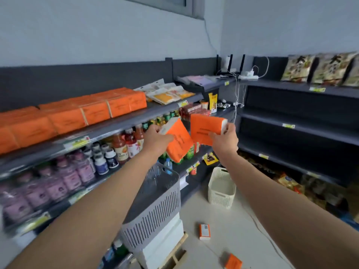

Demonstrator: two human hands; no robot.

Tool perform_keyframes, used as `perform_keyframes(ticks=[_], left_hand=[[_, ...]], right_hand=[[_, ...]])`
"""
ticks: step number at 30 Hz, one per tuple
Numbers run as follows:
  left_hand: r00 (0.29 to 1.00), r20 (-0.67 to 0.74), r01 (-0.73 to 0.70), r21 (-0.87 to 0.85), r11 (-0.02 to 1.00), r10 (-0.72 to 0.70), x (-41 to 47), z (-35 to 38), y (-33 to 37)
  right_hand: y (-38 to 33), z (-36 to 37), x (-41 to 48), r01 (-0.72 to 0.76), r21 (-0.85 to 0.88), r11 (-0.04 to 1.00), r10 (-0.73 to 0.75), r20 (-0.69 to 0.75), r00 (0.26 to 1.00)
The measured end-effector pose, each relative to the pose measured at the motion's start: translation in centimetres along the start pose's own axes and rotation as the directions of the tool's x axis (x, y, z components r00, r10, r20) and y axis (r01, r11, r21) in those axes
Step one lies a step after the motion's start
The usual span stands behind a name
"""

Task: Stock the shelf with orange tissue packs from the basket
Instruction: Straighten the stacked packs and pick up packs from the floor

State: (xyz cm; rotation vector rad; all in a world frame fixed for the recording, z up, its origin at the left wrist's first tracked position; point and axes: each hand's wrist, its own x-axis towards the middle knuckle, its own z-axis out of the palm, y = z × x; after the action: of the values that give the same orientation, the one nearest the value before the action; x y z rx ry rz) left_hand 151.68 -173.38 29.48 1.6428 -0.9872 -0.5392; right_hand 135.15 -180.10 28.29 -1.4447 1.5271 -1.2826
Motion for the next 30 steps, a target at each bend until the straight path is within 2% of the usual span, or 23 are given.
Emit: perform_keyframes(ticks=[4,9,14,19,24,27,30], left_hand=[[0.989,-0.142,0.028,-0.011,1.0,-0.029,1.6,-5.6,-1.0],[0.94,-0.336,0.062,-0.005,0.998,-0.06,2.9,-11.5,-1.6],[0.82,-0.56,0.105,-0.048,0.993,-0.114,3.8,-15.9,-1.8],[0.72,-0.677,0.133,-0.077,0.988,-0.15,2.6,-18.9,-3.4],[0.61,-0.759,0.201,-0.13,0.971,-0.228,0.7,-22.4,-4.9],[0.539,-0.809,0.251,-0.111,0.962,-0.234,0.3,-24.7,-5.4],[0.505,-0.835,0.253,-0.098,0.962,-0.218,0.3,-27.0,-6.1]], right_hand=[[-3.2,5.2,0.5,0.11,0.108,0.988,-0.123,0.119,0.985],[-6.4,11.8,0.8,0.149,0.239,0.959,-0.22,0.305,0.927],[-9.3,17.3,1.1,0.178,0.356,0.918,-0.339,0.467,0.817],[-10.7,21.6,0.4,0.165,0.397,0.903,-0.393,0.61,0.688],[-11.9,24.9,-1.6,0.141,0.45,0.882,-0.443,0.688,0.575],[-12.8,26.9,-2.9,0.161,0.443,0.882,-0.455,0.714,0.532],[-13.9,29.2,-4.0,0.191,0.439,0.878,-0.469,0.708,0.527]])
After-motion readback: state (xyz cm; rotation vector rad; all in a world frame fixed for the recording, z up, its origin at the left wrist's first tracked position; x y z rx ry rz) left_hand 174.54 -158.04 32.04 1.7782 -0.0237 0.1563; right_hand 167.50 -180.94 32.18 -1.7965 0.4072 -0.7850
